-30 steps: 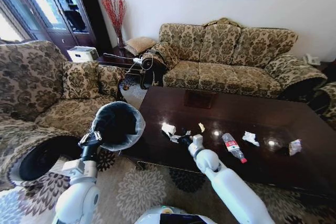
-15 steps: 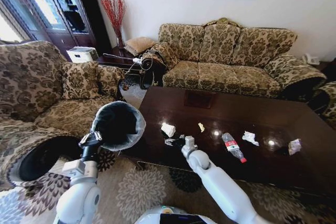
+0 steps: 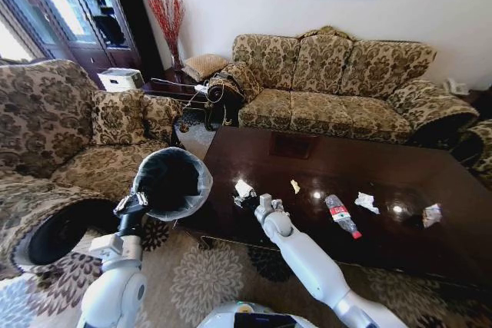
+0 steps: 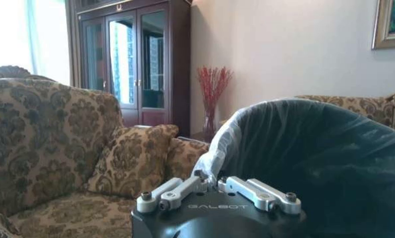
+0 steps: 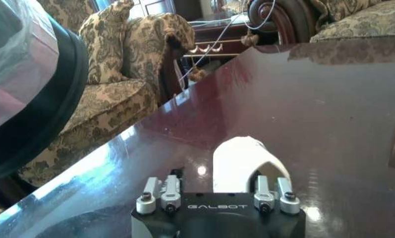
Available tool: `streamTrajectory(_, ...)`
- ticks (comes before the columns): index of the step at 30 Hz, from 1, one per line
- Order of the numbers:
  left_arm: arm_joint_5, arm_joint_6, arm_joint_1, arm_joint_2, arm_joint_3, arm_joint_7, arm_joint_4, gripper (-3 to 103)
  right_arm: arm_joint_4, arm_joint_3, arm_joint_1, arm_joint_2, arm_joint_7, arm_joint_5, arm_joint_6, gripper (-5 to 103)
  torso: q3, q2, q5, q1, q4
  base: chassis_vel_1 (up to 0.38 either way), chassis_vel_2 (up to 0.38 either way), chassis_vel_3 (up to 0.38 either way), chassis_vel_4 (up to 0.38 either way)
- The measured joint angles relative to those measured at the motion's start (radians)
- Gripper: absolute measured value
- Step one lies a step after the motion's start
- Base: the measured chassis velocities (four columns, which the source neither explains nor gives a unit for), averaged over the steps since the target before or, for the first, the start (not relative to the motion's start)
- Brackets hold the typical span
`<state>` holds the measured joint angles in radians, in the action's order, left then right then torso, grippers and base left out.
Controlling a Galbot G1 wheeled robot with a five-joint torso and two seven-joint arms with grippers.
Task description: Move to the front of the table and place the trash on the table into the trash bin.
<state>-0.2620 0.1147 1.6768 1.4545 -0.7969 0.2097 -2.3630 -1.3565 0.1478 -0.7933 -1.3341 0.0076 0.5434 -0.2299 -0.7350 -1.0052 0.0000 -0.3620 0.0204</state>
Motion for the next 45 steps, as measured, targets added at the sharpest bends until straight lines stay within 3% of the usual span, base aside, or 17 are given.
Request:
streamTrajectory(1,0.0,0.0,0.0,0.0,0.0,0.0,0.0,3,0.0,0.0,0.0,0.0,0.0,0.0,0.0,58,0.0,0.0,0.0,0.0,0.0,0.0,0.0,0.0,0.0)
streamTrajectory(2,0.0,0.0,0.0,0.0,-0.002,0.0,0.0,3,0.004,0.0,0.0,-0.005,0.0,-0.002,0.003,47,0.0,0.0,0.0001,0.0,0.0,0.0,0.0,0.0,0.0)
streamTrajectory(4,0.0,0.0,0.0,-0.001,-0.002,0.0,0.0,3,0.005,0.0,0.0,-0.006,0.0,-0.002,0.005,47,0.0,0.0,0.0,0.0,0.0,0.0,0.0,0.0,0.0)
streamTrajectory(5,0.0,0.0,-0.001,-0.002,-0.001,0.0,0.0,3,0.005,0.0,-0.002,-0.006,0.0,-0.003,0.007,37,0.0,0.0,0.0,0.0,0.0,0.0,0.0,0.0,0.0)
streamTrajectory(7,0.0,0.0,-0.002,-0.002,0.002,-0.001,-0.001,3,0.005,0.0,-0.005,-0.005,0.0,-0.006,0.009,37,0.0,0.0,0.0,0.0,0.0,0.0,0.0,0.0,0.0)
streamTrajectory(8,0.0,0.0,-0.002,-0.002,0.005,-0.002,-0.001,3,0.005,-0.003,-0.008,-0.005,0.0,-0.007,0.011,26,0.0,0.0,0.0,0.0,0.0,0.0,0.0,0.0,0.0)
streamTrajectory(10,0.0,0.001,-0.002,-0.002,0.006,-0.002,-0.001,3,0.004,-0.006,-0.011,-0.005,0.001,-0.007,0.012,26,0.0,0.0,0.0,0.0,0.0,0.0,0.0,0.0,0.0)
streamTrajectory(11,0.001,0.001,-0.002,-0.002,0.007,-0.002,-0.001,3,0.004,-0.009,-0.012,-0.004,0.001,-0.008,0.013,15,0.0,0.0,0.0001,0.0,-0.0001,0.0,0.0,0.0,0.0)
streamTrajectory(12,0.002,0.001,-0.002,-0.002,0.009,-0.002,-0.001,3,0.002,-0.017,-0.015,-0.004,0.004,-0.008,0.013,15,0.0,0.0,0.0,0.0,-0.0001,0.0,0.0,0.0,0.0)
streamTrajectory(13,0.003,0.0,-0.002,-0.003,0.009,-0.002,-0.001,3,0.0,-0.02,-0.017,-0.004,0.007,-0.008,0.014,5,0.0,0.0,0.0,0.0,0.0,0.0,0.0,0.0,0.0)
streamTrajectory(27,0.007,-0.008,-0.002,-0.017,0.022,-0.004,-0.001,3,-0.099,-0.066,-0.033,0.031,0.045,0.007,0.012,0,0.0,-0.001,0.0002,0.0,0.0,0.0,0.0,0.0,0.0)
streamTrajectory(32,0.019,-0.009,-0.001,-0.025,0.03,-0.007,0.0,3,-0.258,-0.088,-0.03,0.106,0.078,0.051,-0.01,0,0.0,-0.001,0.0001,0.0,0.0,0.0,0.0,0.0,0.0)
streamTrajectory(33,0.026,-0.01,-0.001,-0.028,0.039,-0.009,0.003,3,-0.392,-0.11,-0.012,0.169,0.118,0.106,-0.037,0,0.0,-0.001,0.0002,0.0,0.0,0.0,0.0,0.0,0.0)
streamTrajectory(35,0.027,-0.01,-0.002,-0.028,0.042,-0.01,0.005,3,-0.418,-0.113,-0.007,0.182,0.126,0.116,-0.041,0,0.0,-0.001,0.0002,0.0,0.0001,0.0,0.0,0.0,0.0)
streamTrajectory(39,0.039,-0.011,-0.007,-0.035,0.055,-0.025,0.014,3,-0.612,-0.131,0.016,0.316,0.139,0.162,-0.05,0,0.0,-0.001,0.0,0.0,0.0002,0.0,0.0,0.0,0.0)
streamTrajectory(41,0.041,-0.011,-0.013,-0.039,0.06,-0.028,0.023,3,-0.718,-0.15,0.019,0.41,0.142,0.232,-0.065,0,0.0,-0.001,0.0002,0.0,0.0,0.0,0.0,0.0,0.0)
streamTrajectory(45,0.042,-0.012,-0.02,-0.042,0.065,-0.032,0.032,3,-0.832,-0.189,0.021,0.506,0.146,0.343,-0.083,0,0.0,-0.001,0.0002,0.0,-0.0001,-0.052,-0.058,-0.061,-0.048)
